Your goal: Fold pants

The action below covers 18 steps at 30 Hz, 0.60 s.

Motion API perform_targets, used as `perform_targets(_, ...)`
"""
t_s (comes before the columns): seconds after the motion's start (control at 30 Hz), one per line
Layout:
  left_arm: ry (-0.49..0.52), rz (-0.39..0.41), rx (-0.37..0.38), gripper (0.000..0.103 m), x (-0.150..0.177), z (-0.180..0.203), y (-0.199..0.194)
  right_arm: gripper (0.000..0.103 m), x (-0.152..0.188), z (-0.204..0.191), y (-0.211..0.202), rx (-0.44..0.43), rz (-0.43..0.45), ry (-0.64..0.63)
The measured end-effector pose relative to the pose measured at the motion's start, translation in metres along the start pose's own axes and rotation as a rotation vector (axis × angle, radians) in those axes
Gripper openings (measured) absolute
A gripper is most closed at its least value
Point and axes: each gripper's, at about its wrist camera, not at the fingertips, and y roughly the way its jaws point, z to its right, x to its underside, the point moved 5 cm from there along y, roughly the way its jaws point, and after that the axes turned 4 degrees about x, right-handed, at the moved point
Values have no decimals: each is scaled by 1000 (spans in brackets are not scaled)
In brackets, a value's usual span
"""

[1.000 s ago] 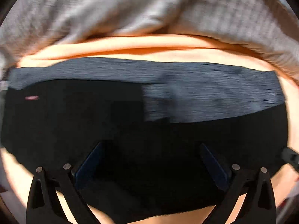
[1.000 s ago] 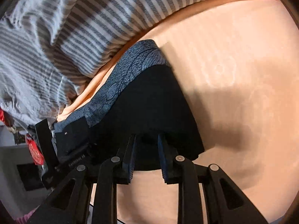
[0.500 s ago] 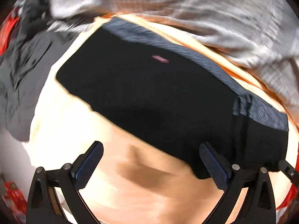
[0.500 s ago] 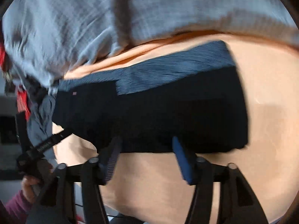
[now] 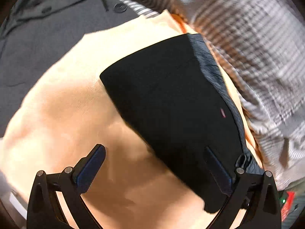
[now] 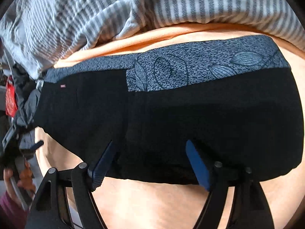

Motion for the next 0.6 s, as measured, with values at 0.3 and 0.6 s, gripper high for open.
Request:
perform_targets(0.3, -7, 38, 120, 102, -21, 11, 1, 95, 1, -18, 9, 85, -26, -48)
perform_targets(0.6, 67, 49, -51, 76, -33, 26, 15, 96, 1, -18, 8, 64, -39, -62)
